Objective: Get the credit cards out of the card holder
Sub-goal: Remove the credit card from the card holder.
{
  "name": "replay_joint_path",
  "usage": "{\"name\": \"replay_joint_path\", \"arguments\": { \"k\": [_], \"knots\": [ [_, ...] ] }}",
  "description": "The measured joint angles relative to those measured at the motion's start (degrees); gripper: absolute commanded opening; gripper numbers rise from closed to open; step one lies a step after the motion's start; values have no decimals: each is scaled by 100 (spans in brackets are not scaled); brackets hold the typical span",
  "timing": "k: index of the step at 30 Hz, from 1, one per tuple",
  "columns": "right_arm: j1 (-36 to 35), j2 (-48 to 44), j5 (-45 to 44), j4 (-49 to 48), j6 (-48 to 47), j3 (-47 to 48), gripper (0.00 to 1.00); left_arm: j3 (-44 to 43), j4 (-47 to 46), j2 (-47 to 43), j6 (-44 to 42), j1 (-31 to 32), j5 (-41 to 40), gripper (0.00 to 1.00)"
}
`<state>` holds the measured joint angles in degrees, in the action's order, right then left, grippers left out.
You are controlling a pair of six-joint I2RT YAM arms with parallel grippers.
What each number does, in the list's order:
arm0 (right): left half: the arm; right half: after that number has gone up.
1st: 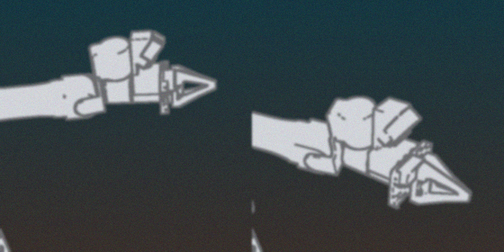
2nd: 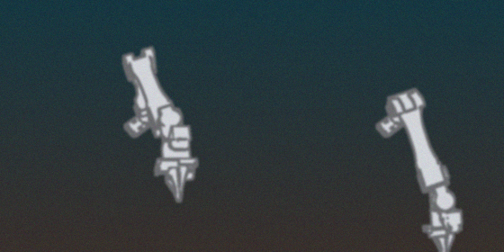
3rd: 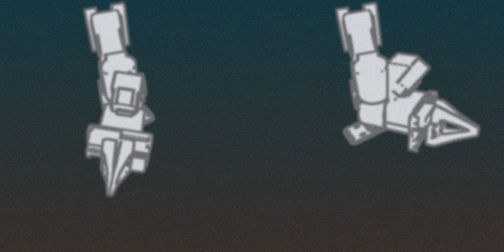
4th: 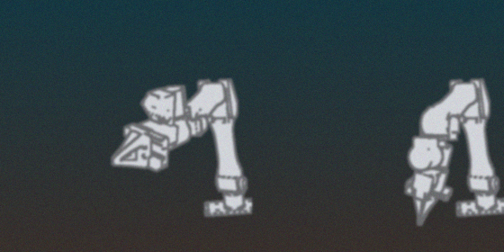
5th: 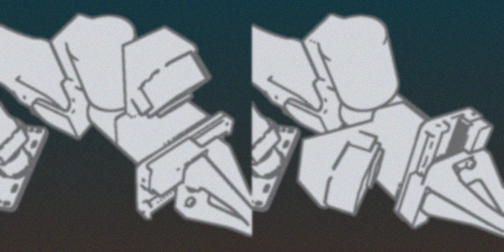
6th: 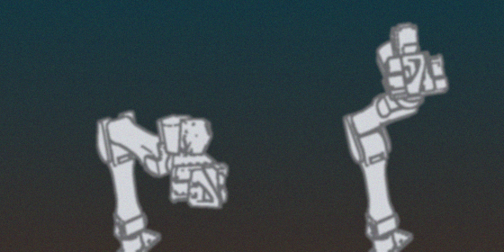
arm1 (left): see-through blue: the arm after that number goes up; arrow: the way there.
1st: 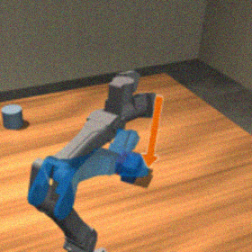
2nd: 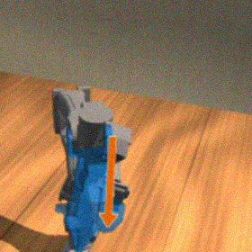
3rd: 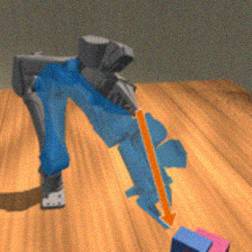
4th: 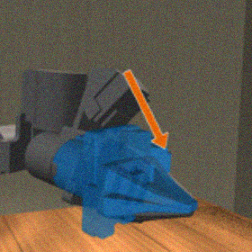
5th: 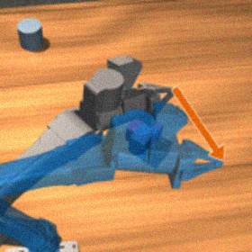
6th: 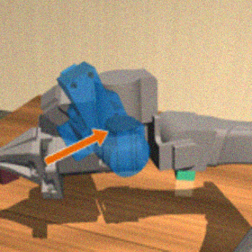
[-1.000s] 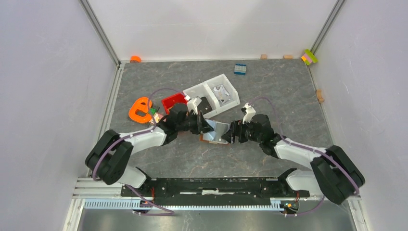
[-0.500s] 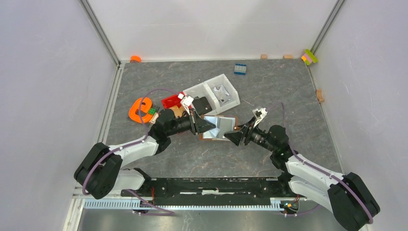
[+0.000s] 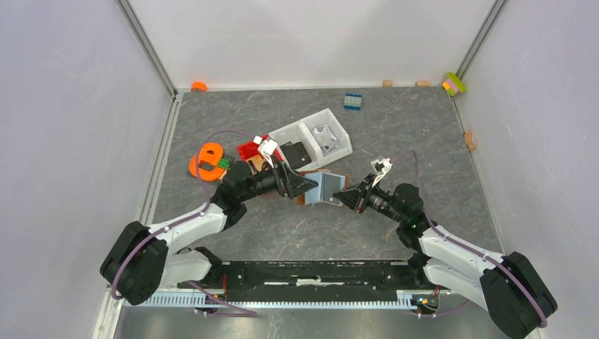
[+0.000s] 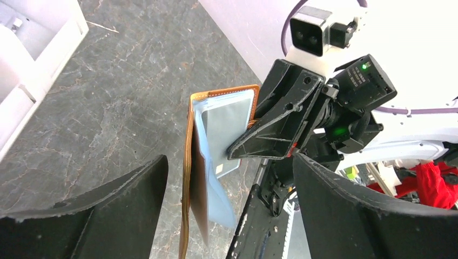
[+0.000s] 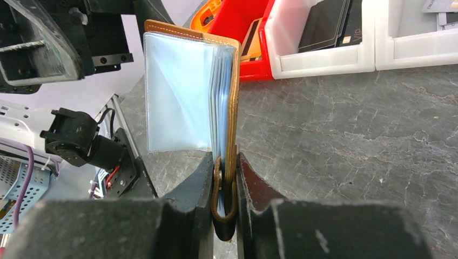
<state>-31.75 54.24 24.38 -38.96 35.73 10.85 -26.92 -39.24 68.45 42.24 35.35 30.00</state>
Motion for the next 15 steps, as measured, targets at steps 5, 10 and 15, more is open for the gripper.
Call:
{"name": "replay_joint_path", "arguments": {
  "k": [5, 10, 15],
  "knots": [
    [0, 0, -11, 46, -2, 0, 9, -2, 175, -50, -72, 7, -157, 93],
    [0, 0, -7, 42, 0, 0, 8, -151, 636, 225, -157, 44, -251, 92],
    [0, -20, -9, 46, 0, 0, 7, -411, 1054, 601, -205, 50, -295, 60]
  ]
}}
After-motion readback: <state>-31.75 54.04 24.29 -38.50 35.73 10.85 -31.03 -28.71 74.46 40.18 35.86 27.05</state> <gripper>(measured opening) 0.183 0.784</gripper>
